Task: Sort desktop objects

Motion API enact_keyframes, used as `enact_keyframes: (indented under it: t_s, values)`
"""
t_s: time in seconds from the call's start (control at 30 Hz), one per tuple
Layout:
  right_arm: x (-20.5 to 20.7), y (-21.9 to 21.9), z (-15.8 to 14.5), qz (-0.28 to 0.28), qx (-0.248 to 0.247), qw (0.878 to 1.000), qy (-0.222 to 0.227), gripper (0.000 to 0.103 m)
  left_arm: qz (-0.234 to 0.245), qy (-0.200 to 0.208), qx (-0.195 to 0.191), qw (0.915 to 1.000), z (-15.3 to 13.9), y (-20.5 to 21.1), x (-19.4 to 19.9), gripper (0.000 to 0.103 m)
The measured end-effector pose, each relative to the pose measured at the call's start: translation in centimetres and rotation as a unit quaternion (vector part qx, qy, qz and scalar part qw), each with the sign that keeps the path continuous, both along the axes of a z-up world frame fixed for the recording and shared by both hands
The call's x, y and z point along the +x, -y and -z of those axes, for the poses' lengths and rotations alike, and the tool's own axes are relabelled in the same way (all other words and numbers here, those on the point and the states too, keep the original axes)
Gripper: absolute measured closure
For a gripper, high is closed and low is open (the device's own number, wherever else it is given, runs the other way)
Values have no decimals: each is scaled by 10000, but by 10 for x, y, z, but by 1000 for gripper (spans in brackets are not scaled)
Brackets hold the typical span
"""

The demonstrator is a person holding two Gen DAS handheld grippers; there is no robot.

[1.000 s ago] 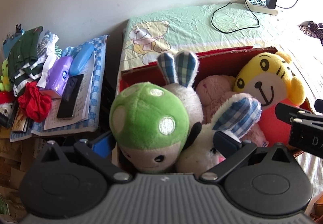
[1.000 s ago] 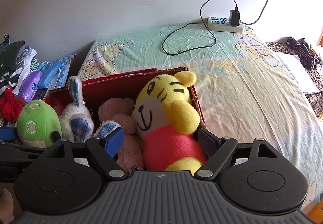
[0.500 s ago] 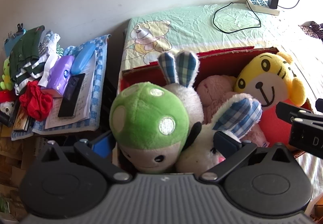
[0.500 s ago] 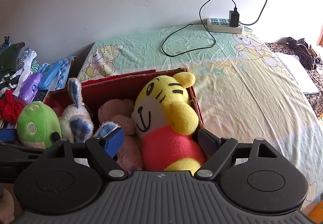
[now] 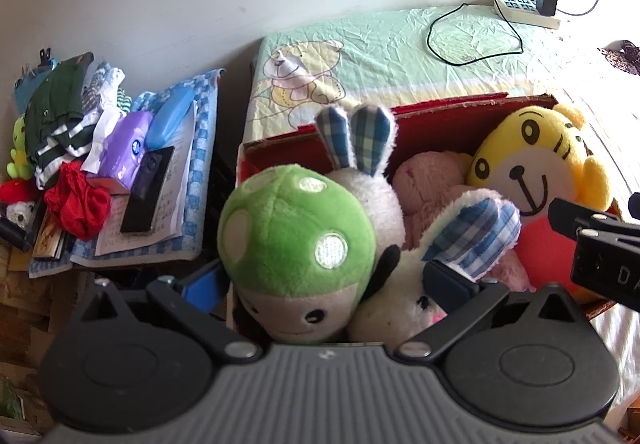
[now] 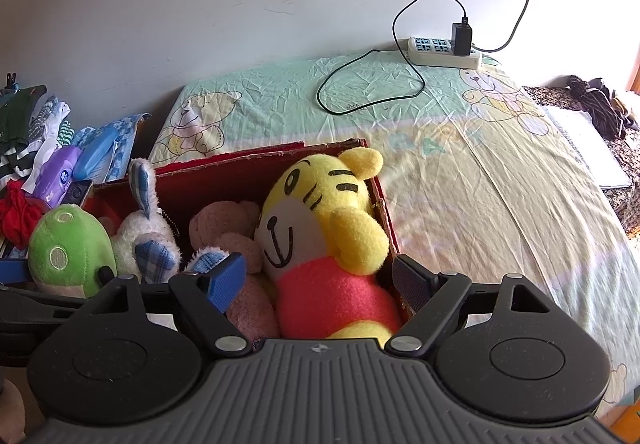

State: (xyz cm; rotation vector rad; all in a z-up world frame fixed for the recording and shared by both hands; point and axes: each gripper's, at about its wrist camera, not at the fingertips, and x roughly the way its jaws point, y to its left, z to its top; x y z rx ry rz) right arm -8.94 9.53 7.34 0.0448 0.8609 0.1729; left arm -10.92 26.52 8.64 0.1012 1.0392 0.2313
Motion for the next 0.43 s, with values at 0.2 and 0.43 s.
enact_keyframes:
  t_s: [0.2,0.43]
  values:
    - [2,0,0,-2,11,10000,-3,20,38,64,13,10000,-1,1,0,1]
    - [5,-1,-1,-19,8,10000,20,20,17,90,35,10000,-1,2,2,1]
